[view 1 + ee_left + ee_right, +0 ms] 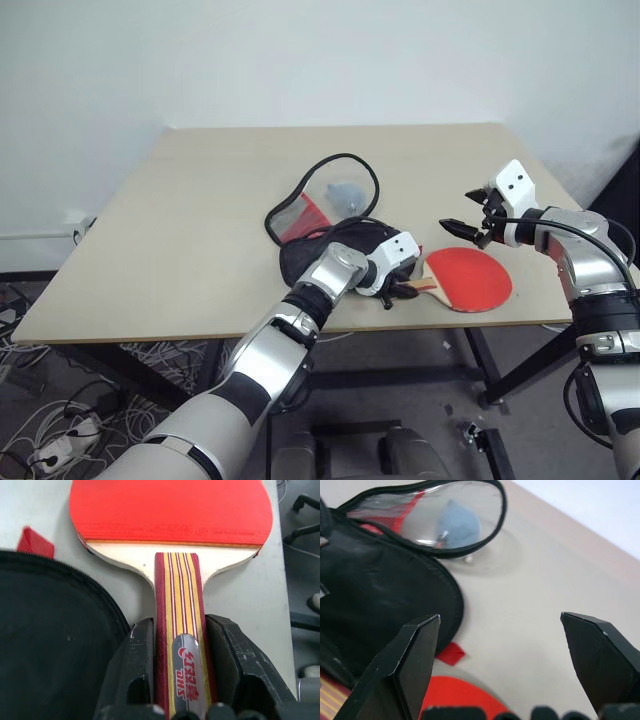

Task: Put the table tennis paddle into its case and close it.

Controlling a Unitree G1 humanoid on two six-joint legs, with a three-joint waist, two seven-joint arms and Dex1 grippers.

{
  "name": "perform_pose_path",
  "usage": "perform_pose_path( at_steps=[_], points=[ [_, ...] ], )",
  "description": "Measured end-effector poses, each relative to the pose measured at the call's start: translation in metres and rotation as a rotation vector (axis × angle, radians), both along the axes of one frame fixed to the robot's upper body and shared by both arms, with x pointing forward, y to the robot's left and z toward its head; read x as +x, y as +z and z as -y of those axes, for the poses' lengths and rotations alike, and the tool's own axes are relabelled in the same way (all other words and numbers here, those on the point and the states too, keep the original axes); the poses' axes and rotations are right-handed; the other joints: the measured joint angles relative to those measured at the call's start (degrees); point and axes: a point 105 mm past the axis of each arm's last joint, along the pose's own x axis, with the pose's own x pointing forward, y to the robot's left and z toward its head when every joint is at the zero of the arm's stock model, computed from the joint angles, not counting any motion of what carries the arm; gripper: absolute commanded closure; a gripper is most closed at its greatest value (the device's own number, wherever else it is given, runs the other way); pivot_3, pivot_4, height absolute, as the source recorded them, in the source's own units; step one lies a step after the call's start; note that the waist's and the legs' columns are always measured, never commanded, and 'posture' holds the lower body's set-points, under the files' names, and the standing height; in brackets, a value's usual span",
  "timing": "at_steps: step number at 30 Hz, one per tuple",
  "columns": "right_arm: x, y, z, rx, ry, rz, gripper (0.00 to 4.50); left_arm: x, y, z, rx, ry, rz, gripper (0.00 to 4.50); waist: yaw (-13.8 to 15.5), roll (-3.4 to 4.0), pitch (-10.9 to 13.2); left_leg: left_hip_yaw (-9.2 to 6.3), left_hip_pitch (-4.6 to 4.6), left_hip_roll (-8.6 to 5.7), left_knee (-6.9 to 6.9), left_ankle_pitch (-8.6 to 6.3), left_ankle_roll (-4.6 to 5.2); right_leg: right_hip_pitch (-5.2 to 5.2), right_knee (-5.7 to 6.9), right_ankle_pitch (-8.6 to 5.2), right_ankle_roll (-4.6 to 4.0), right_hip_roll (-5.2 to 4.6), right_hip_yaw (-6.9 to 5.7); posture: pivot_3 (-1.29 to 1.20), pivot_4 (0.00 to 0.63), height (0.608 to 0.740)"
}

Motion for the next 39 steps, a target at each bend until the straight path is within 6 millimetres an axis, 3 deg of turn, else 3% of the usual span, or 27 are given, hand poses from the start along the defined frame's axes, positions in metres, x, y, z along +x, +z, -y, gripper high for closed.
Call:
perform_pose_path(
  at_steps=[12, 19, 27, 36, 39],
  points=[
    [0.003, 0.003, 0.003, 0.001, -0.021, 0.025, 0.29, 0.010, 0.024, 0.002, -0.096, 0.025, 0.034, 3.33, 0.0, 0.00, 0.0, 0.01, 0.00, 0.00, 0.00, 0.00, 0.00, -0.01, 0.01, 0.00, 0.00, 0.00, 0.02, 0.00, 0.000, 0.740],
    [0.010, 0.017, 0.019, 0.034, -0.098, 0.072, 0.29, 0.016, 0.035, -0.007, -0.141, 0.036, 0.039, 3.33, -0.1, 0.00, 0.0, 0.02, 0.02, 0.00, -0.01, 0.00, 0.00, -0.02, 0.01, 0.00, 0.00, 0.02, 0.05, 0.00, 0.000, 0.740],
    [0.011, 0.016, 0.022, 0.037, -0.106, 0.075, 0.29, 0.024, 0.038, -0.021, -0.140, 0.073, 0.050, 3.33, -0.1, 0.01, 0.0, 0.03, 0.02, 0.00, 0.01, 0.00, 0.01, 0.01, 0.02, 0.01, 0.00, 0.02, 0.07, 0.00, 0.000, 0.740],
    [0.012, 0.015, 0.022, 0.042, -0.111, 0.073, 0.29, 0.014, 0.028, -0.018, -0.071, -0.002, 0.038, 3.33, -0.1, 0.00, 0.0, 0.04, 0.01, -0.01, 0.02, 0.00, 0.01, 0.01, 0.02, 0.01, 0.00, 0.01, 0.07, 0.00, 0.000, 0.740],
    [0.012, 0.015, 0.022, 0.042, -0.113, 0.075, 0.29, 0.009, 0.027, -0.013, -0.073, -0.026, 0.014, 2.82, -0.1, 0.01, 0.0, 0.03, 0.02, -0.01, 0.02, 0.01, 0.01, 0.01, 0.03, 0.01, 0.00, 0.01, 0.07, 0.00, 0.000, 0.740]
  ],
)
